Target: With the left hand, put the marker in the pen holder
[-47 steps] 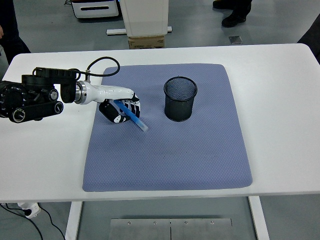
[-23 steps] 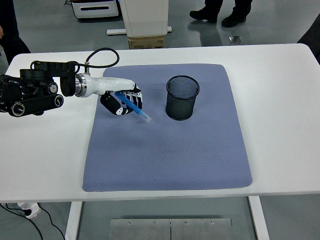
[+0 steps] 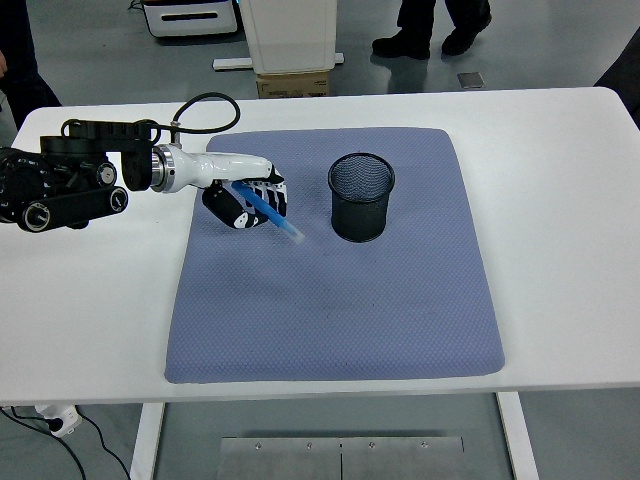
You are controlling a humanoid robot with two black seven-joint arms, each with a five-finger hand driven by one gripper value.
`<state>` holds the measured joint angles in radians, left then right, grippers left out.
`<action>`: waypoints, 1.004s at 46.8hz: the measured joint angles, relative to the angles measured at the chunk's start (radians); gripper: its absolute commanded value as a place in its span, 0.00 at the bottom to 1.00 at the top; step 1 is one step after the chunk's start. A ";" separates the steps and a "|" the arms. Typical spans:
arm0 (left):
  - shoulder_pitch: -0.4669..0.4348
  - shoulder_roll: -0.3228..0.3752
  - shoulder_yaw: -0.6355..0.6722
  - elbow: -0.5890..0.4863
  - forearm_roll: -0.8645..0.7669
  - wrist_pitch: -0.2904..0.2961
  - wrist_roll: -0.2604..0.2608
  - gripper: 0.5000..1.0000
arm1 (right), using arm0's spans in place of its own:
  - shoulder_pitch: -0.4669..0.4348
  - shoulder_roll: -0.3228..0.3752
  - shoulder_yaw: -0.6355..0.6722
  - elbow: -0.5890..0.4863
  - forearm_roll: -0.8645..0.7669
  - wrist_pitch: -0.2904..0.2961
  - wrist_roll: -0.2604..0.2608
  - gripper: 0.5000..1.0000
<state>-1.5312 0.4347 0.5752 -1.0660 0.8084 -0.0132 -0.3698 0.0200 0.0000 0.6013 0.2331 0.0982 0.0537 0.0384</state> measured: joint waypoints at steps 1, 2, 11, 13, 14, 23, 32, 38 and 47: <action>-0.003 0.001 -0.001 0.000 0.000 0.000 0.000 0.00 | 0.000 0.000 0.000 0.000 0.000 0.000 0.000 1.00; -0.005 0.001 -0.003 0.000 0.000 -0.001 0.000 0.00 | 0.000 0.000 0.000 0.000 0.000 0.000 0.000 1.00; -0.025 0.012 -0.047 0.000 -0.017 -0.027 0.000 0.00 | 0.000 0.000 0.000 0.000 0.000 0.000 0.000 1.00; -0.031 0.020 -0.057 0.000 -0.033 -0.028 0.000 0.00 | 0.000 0.000 0.000 0.000 0.000 0.000 0.000 1.00; -0.033 0.022 -0.059 0.000 -0.040 -0.028 0.000 0.00 | 0.000 0.000 0.000 0.000 0.000 0.000 0.000 1.00; -0.042 0.019 -0.092 0.000 -0.092 -0.029 0.000 0.00 | 0.000 0.000 0.000 0.000 0.000 0.000 0.000 1.00; -0.035 0.000 -0.144 0.011 -0.134 -0.030 0.001 0.00 | 0.000 0.000 0.000 0.000 0.000 0.000 0.000 1.00; -0.027 -0.023 -0.189 0.027 -0.150 -0.041 0.002 0.00 | 0.000 0.000 0.000 0.000 0.000 0.000 0.000 1.00; 0.000 -0.061 -0.271 0.038 -0.167 -0.057 0.003 0.00 | 0.000 0.000 0.000 0.000 0.000 0.000 0.000 1.00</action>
<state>-1.5314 0.3733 0.3040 -1.0283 0.6415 -0.0705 -0.3667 0.0200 0.0000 0.6013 0.2331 0.0982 0.0537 0.0383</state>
